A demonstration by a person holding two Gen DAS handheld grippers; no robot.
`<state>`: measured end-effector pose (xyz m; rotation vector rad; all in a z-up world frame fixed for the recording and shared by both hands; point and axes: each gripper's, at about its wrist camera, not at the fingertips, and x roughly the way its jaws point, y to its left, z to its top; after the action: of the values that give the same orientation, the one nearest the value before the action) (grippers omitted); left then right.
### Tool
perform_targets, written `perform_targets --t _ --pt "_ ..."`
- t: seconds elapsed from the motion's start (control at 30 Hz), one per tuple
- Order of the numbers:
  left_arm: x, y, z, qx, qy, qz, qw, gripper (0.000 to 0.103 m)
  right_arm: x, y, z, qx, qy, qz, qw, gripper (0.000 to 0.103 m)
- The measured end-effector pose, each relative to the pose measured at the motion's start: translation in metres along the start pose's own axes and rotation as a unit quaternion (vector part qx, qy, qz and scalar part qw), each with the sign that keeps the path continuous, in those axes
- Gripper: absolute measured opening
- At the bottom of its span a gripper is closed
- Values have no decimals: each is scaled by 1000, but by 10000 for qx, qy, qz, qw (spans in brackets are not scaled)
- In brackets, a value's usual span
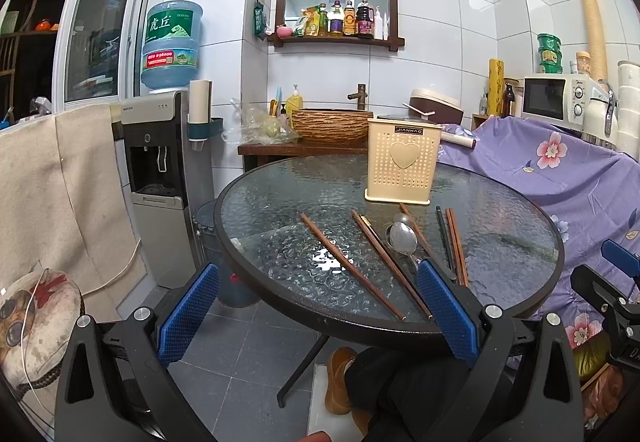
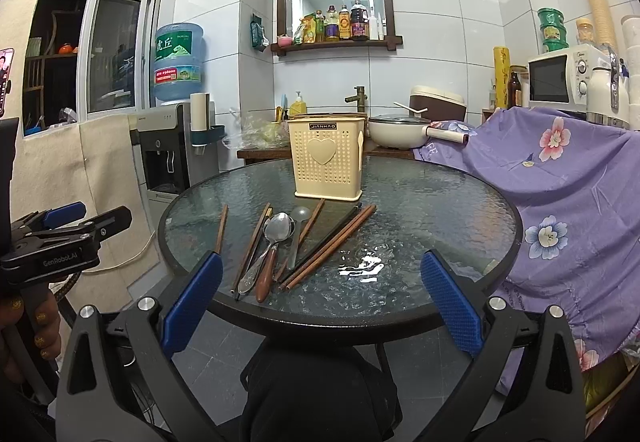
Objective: Organize utensils
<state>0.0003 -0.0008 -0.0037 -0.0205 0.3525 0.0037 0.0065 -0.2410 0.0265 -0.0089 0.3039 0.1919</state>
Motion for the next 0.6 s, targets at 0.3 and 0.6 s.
perform_targets --t 0.3,0.6 --pt "3 -1 -1 52 43 -4 10000 97 2 2 -3 -16 30 -6 10000 98" --pt "40 7 -2 80 708 98 9974 97 31 -5 0 -127 588 265 9978 98"
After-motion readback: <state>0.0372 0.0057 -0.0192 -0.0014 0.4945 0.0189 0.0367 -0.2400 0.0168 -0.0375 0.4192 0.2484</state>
